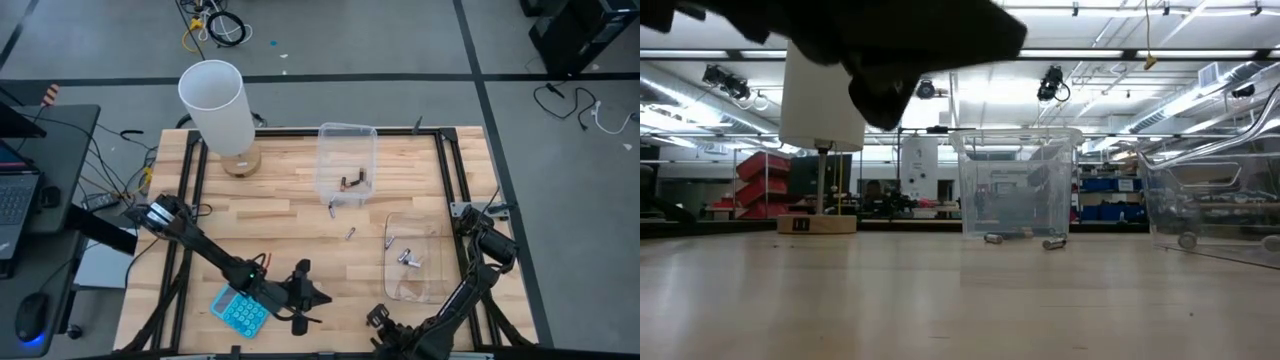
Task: Sort batteries
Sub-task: Put the silver battery into the bottom transparent bin
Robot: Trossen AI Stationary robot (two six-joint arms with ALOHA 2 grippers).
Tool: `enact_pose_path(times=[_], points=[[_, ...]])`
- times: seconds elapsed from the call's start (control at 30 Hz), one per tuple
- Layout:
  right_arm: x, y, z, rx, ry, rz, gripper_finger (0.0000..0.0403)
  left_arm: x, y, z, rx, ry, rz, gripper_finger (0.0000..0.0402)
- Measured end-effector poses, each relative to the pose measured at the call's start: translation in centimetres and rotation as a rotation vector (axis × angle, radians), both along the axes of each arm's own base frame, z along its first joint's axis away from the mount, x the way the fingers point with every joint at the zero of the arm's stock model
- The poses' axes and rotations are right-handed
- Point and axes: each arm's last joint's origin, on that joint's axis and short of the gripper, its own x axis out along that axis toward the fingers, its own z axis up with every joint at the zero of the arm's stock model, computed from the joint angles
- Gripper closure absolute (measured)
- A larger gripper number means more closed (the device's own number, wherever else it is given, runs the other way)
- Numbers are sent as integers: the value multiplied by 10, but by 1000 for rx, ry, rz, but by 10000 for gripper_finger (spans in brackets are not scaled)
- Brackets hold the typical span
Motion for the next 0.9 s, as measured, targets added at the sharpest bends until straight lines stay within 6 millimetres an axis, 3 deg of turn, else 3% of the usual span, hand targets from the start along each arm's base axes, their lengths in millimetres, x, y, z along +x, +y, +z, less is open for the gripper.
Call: enact_pose_path(times=[0.2,0.47,0.67,0.9], points=[[7,-6,-10,31,14,19,403,3,-2,-17,-27,9,27,385],[25,-24,-18,26,21,32,403,4,1,-16,-21,-25,155,385],[25,-30,-23,45,80,50,403,4,2,-15,-15,-39,192,385],[27,-32,-24,-16,33,48,403,4,2,-16,-13,-39,191,385]])
